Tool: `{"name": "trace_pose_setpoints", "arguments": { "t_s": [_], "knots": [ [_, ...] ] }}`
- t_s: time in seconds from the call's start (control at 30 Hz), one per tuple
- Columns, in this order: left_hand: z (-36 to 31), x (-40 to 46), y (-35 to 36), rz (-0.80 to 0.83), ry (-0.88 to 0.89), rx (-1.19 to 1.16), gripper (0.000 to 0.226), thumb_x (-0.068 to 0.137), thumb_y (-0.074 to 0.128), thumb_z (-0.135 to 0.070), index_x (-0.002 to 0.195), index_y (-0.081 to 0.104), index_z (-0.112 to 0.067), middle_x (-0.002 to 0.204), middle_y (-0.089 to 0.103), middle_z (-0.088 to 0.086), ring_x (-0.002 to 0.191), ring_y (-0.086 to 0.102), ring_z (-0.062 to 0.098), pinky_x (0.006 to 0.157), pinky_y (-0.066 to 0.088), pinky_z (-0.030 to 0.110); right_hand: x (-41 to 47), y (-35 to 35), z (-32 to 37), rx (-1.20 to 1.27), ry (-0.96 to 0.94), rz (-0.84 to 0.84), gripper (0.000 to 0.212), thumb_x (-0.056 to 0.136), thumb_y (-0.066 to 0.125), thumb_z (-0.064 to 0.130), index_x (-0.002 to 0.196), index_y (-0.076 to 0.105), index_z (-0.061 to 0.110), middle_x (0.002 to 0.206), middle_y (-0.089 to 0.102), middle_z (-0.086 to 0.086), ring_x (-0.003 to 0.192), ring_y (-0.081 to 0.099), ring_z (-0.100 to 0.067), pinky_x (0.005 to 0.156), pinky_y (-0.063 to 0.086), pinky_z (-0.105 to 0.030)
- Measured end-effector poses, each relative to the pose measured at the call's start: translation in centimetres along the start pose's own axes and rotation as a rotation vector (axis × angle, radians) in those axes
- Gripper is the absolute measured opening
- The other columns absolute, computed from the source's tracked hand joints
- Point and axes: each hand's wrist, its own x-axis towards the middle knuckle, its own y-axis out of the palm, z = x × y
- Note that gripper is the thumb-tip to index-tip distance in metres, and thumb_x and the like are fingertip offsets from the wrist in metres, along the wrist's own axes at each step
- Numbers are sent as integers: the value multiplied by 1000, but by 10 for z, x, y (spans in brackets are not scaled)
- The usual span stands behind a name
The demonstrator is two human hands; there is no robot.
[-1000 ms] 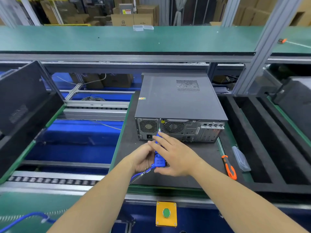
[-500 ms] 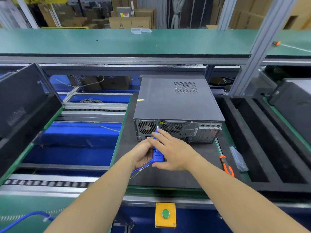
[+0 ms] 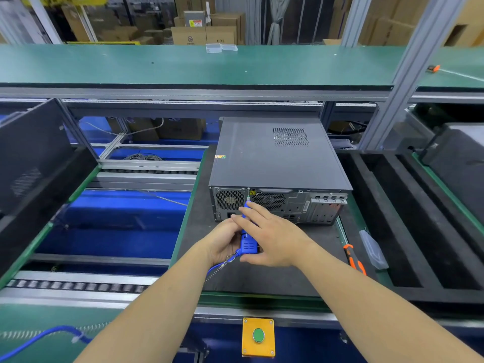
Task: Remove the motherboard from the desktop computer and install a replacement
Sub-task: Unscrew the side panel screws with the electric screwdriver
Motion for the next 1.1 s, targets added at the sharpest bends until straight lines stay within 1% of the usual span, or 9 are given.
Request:
{"name": "trace_pose_setpoints", "arguments": {
  "t_s": [0.43, 0.57, 0.63, 0.7, 0.77, 0.87, 0.9, 1.03, 1.1],
  "knots": [
    [3, 0, 0, 16, 8, -29, 27, 97, 52, -11, 95, 79, -11, 92, 72, 15, 85, 73, 25, 69, 60, 37, 1, -4, -3, -2, -9, 37, 92, 85, 47, 73, 157, 18, 22, 161, 25, -6, 153, 7, -23, 119, 27, -38],
    [1, 3, 1, -3, 13, 21, 25, 102, 51, -16, 114, 68, -3, 97, 68, 19, 83, 70, 30, 63, 59, 39, -3, 0, -1, 173, 58, -65, 88, 86, 45, 71, 155, 27, 22, 159, 27, -3, 151, 13, -18, 120, 24, -34],
    [1, 3, 0, -30, 13, 75, 31, 103, 52, -24, 122, 56, 0, 95, 65, 20, 75, 68, 30, 60, 57, 40, -6, 5, -2, 438, 289, -251, 74, 89, 50, 60, 151, 39, 22, 147, 41, 3, 139, 34, -12, 115, 33, -31],
    [1, 3, -1, -45, -2, 59, 31, 101, 52, -26, 120, 52, -2, 92, 65, 21, 73, 67, 34, 65, 58, 43, -11, 9, -8, 642, 503, -278, 61, 90, 54, 53, 146, 43, 29, 119, 54, 11, 103, 53, -2, 95, 45, -30],
    [0, 3, -4, -43, -25, 57, 30, 101, 52, -27, 119, 52, -3, 87, 67, 19, 69, 67, 33, 58, 56, 40, -19, 11, -12, 613, 466, -131, 64, 86, 55, 61, 145, 35, 42, 104, 57, 16, 87, 52, 0, 83, 43, -26],
    [-2, 5, -3, -12, -45, 57, 30, 100, 52, -29, 119, 56, -6, 87, 66, 14, 68, 65, 31, 52, 53, 35, -25, 16, -11, 505, 321, 9, 85, 79, 52, 76, 150, 13, 51, 128, 53, 22, 113, 50, 3, 95, 41, -23],
    [-2, 6, -3, -2, -50, 34, 30, 97, 54, -30, 116, 56, -6, 87, 65, 15, 69, 65, 32, 53, 54, 35, -25, 17, -8, 508, 320, 20, 89, 77, 53, 78, 150, 9, 53, 130, 51, 24, 112, 49, 6, 94, 42, -22],
    [3, 9, -6, -14, -60, 10, 35, 94, 58, -34, 117, 56, -8, 88, 65, 17, 74, 66, 34, 66, 58, 44, -27, 24, 5, 770, 415, -69, 82, 73, 70, 67, 136, 19, 70, 100, 57, 33, 68, 54, 11, 64, 37, -13],
    [3, 10, -8, -6, -75, -2, 40, 92, 60, -36, 116, 54, -5, 89, 65, 20, 75, 66, 36, 69, 58, 49, -32, 29, 11, 781, 429, -69, 85, 73, 69, 64, 139, 15, 70, 103, 56, 33, 66, 55, 7, 62, 37, -12]
  ]
}}
